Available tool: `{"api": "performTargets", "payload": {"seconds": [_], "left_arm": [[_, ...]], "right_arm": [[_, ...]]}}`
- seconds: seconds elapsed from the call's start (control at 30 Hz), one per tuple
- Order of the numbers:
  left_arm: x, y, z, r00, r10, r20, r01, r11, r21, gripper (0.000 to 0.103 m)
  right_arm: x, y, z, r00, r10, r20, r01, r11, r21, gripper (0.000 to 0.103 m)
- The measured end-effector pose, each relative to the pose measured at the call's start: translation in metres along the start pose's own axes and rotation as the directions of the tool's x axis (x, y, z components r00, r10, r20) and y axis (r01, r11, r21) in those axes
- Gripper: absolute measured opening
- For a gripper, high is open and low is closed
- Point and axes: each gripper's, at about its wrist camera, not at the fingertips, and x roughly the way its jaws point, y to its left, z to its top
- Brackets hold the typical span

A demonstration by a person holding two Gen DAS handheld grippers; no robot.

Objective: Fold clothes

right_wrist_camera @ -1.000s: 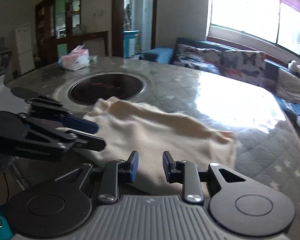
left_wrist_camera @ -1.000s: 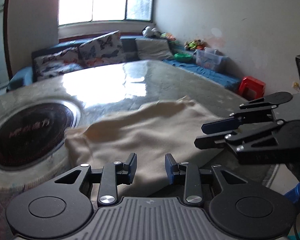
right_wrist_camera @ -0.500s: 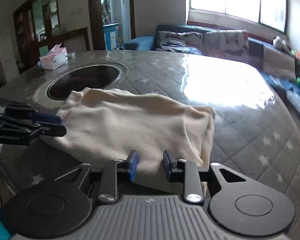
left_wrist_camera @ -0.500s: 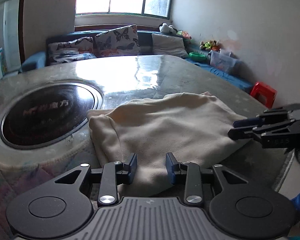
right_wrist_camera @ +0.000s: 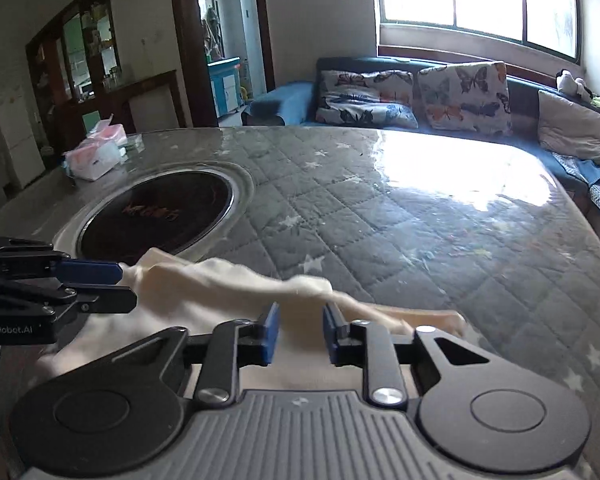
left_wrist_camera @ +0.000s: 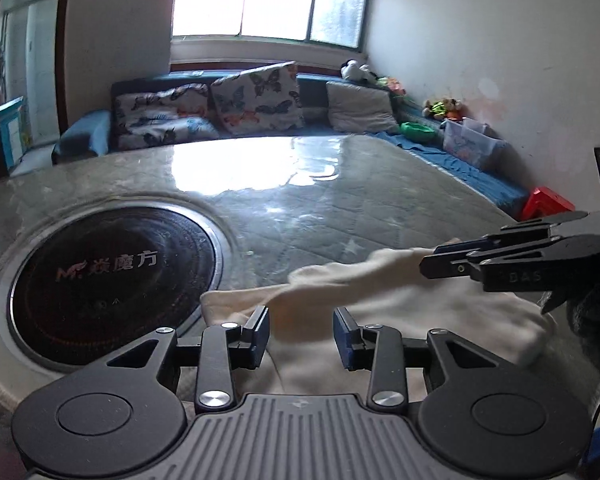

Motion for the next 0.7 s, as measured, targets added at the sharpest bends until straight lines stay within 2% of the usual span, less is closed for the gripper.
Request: {"api": "performTargets", "payload": {"seconds": [0.17,0.27,0.47,0.53,0.6,0.67,0.7], "left_arm": [[0.027,0.006,0.005,0.999,0.025,-0.044,-0.025,1.000,-0.018,0.036],[0.036,0.006,0.006,0.997,0.041,-0.058,-0.042,0.999,-0.017,0.037],[0.029,0.006,0.005,0.998,0.047,-0.051,-0.048,0.999,-0.017,0.039],[0.024,0.004,0.005,0.998,0.052,-0.045,-0.052,0.998,-0.016,0.049],[0.018,0.002,0.006,0.998,0.055,-0.035,-0.056,0.998,-0.013,0.057],[0.012,0.000,0.006,0.998,0.060,-0.026,-0.060,0.998,-0.012,0.063],[0.009,0.000,0.005,0.998,0.065,-0.022,-0.065,0.998,-0.014,0.072]], "right_arm": [[0.030,-0.004,0.002,0.999,-0.038,-0.034,0.038,0.999,0.021,0.017],[0.027,-0.003,0.002,0.999,-0.040,-0.030,0.040,0.999,0.013,0.017],[0.012,0.005,0.003,0.999,-0.038,-0.003,0.038,0.999,-0.019,0.019],[0.008,0.009,0.003,0.999,-0.034,0.005,0.034,0.999,-0.019,0.022],[0.005,0.011,0.001,0.999,-0.037,0.010,0.037,0.999,-0.023,0.036],[-0.002,0.014,-0.002,0.999,-0.042,0.019,0.043,0.999,-0.026,0.038],[-0.004,0.015,-0.004,0.999,-0.040,0.020,0.040,0.999,-0.020,0.041]]}}
